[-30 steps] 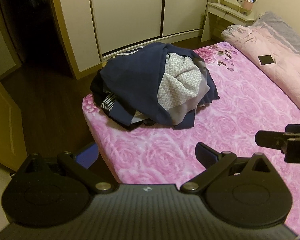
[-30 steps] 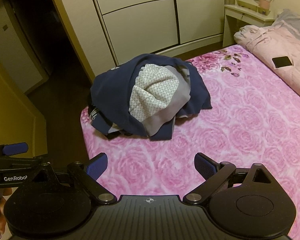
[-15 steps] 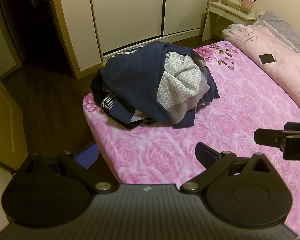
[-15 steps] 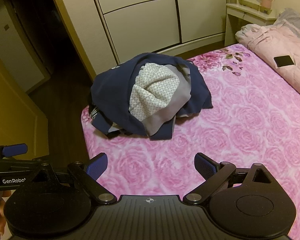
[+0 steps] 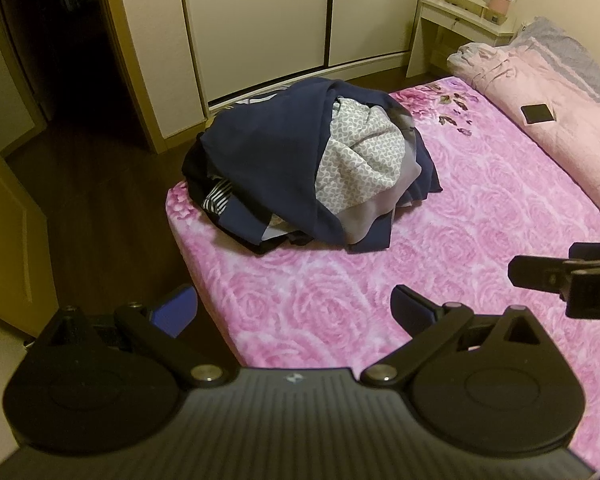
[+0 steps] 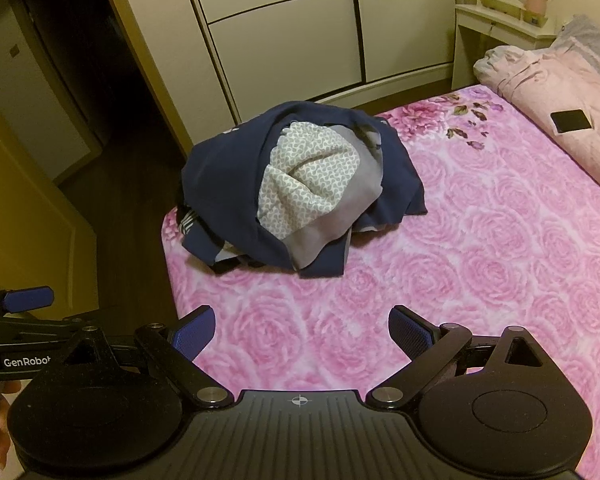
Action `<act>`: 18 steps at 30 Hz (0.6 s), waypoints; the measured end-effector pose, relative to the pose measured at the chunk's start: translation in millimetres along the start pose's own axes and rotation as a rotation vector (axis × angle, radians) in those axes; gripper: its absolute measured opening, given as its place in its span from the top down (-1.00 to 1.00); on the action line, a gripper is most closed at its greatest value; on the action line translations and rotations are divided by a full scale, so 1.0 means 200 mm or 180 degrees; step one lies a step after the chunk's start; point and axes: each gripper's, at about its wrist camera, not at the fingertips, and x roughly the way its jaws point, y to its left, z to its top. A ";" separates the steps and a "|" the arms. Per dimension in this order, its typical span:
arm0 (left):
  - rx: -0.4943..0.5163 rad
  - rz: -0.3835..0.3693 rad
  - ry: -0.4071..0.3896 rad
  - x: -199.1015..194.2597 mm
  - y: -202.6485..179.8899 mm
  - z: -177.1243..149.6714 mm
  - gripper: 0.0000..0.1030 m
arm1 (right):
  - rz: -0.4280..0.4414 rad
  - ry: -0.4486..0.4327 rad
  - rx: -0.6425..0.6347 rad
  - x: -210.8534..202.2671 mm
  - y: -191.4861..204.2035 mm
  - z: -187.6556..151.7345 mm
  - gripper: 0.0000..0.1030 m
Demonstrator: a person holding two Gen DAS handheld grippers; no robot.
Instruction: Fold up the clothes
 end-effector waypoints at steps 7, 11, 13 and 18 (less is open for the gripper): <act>0.0001 0.0022 0.0009 0.00 -0.01 -0.01 -0.97 | -0.0005 -0.0008 0.0010 0.00 -0.01 0.00 -0.86; 0.0010 0.0028 0.0016 0.01 -0.02 0.00 -0.97 | 0.0000 -0.0011 0.0016 0.00 -0.02 0.00 -0.86; 0.0007 0.0032 0.0018 0.01 -0.02 0.00 -0.97 | 0.0005 -0.0012 0.0015 0.01 -0.03 0.00 -0.86; -0.0022 0.0052 0.0023 0.01 -0.02 -0.01 -0.97 | 0.0017 -0.0020 0.0017 0.01 -0.04 0.00 -0.86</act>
